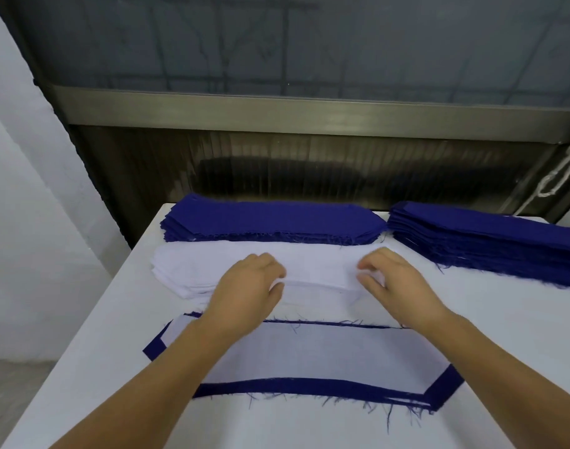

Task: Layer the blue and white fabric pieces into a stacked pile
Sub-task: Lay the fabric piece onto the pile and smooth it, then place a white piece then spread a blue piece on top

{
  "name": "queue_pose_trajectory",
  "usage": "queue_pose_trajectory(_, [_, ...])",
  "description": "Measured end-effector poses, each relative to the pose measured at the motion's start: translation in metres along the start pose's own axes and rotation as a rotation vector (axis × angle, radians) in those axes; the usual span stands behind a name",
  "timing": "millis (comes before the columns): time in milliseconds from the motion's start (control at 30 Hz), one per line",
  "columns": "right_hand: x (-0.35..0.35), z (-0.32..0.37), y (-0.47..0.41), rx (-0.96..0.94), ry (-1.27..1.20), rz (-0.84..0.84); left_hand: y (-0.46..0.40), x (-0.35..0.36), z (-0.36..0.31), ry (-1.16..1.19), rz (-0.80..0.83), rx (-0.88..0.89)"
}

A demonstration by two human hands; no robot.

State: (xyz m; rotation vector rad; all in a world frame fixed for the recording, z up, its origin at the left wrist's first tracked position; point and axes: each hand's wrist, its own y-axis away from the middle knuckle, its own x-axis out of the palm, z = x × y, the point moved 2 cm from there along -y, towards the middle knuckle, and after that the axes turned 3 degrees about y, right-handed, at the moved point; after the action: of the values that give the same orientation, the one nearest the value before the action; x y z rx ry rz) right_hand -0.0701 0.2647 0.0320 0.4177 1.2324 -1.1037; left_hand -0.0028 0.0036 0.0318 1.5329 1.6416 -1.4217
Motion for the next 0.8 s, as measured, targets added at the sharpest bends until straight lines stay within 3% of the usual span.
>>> queue_pose_trajectory(133, [0.024,-0.003,-0.04,0.029,0.038,0.167,-0.045,0.022,-0.004,0.093,0.07,-0.045])
queue_pose_trajectory(233, [0.03,-0.007,-0.047,0.001,0.044,0.178,-0.058,0.034,0.0,0.082,0.166,-0.064])
queue_pose_trajectory(433, [0.032,-0.007,-0.056,0.066,-0.056,0.206,-0.066,0.042,0.006,0.119,0.206,-0.114])
queue_pose_trajectory(700, [0.032,-0.003,-0.061,0.184,-0.029,0.208,-0.071,0.039,0.007,-0.021,0.086,-0.164])
queue_pose_trajectory(800, [0.035,0.011,-0.058,0.127,0.088,0.154,-0.073,0.038,0.004,-0.039,0.07,-0.156])
